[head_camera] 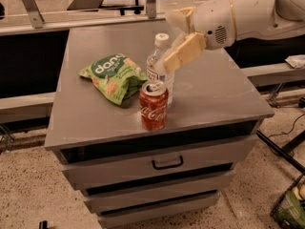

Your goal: Move blue plastic bottle near coke can

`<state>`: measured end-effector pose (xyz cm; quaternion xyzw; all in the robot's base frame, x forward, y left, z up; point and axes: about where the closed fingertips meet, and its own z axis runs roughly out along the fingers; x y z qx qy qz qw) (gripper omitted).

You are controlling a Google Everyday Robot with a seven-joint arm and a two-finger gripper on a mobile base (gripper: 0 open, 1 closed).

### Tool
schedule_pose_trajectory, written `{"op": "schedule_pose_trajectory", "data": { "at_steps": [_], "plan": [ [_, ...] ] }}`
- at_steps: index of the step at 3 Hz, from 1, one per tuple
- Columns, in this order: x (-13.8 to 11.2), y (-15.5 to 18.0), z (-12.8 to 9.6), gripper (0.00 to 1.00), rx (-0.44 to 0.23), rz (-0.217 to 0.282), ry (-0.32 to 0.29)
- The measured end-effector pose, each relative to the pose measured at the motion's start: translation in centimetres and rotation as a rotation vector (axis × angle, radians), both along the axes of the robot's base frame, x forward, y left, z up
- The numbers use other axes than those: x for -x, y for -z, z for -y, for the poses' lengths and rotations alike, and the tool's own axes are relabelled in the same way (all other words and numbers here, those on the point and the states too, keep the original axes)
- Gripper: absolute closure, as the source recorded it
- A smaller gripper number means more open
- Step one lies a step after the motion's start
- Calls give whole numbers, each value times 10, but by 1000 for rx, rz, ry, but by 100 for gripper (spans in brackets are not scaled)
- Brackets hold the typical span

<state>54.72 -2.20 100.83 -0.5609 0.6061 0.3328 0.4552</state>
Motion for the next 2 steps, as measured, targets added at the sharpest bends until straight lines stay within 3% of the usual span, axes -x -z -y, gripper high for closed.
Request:
{"op": "schedule_pose_trajectory", "data": {
  "at_steps": [1, 2],
  "plan": [
    [10, -10, 51, 0, -75, 49, -7],
    [10, -10, 51, 0, -75, 49, -7]
  ]
}}
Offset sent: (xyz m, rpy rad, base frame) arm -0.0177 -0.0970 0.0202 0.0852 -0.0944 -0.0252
